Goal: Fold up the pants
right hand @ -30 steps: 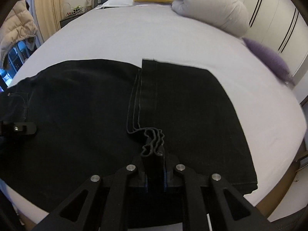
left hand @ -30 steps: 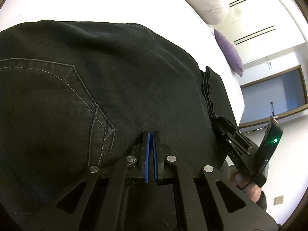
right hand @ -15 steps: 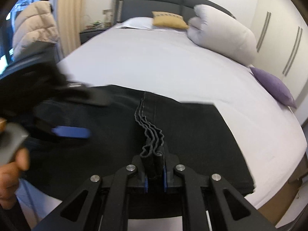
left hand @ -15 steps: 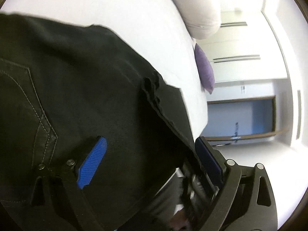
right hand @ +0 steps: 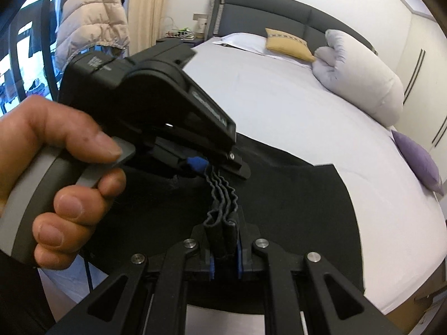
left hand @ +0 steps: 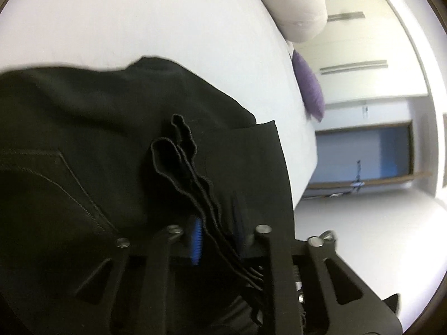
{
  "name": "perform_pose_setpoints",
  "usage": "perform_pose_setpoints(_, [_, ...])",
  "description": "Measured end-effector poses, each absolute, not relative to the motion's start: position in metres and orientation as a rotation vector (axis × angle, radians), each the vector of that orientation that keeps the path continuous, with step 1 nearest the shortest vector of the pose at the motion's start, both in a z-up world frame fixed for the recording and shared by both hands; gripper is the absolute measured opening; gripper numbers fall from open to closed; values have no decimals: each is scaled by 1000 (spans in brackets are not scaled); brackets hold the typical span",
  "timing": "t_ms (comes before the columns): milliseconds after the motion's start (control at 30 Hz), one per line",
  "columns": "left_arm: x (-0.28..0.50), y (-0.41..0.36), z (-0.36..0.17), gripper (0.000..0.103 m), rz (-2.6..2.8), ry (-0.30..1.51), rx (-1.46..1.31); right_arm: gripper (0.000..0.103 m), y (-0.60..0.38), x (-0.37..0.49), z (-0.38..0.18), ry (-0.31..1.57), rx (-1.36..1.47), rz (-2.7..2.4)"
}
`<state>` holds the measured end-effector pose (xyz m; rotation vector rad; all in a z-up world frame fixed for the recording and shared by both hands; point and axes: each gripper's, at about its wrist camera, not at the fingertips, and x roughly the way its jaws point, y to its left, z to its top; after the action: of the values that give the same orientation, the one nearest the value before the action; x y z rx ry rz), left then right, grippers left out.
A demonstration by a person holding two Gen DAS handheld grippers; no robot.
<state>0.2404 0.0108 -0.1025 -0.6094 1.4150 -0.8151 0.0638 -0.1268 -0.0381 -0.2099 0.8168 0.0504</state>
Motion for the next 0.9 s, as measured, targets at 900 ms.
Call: perform_pose_setpoints(900, [212,78,-83,11,-557,1309,-267,48,-169,63,-61,1023,206,329])
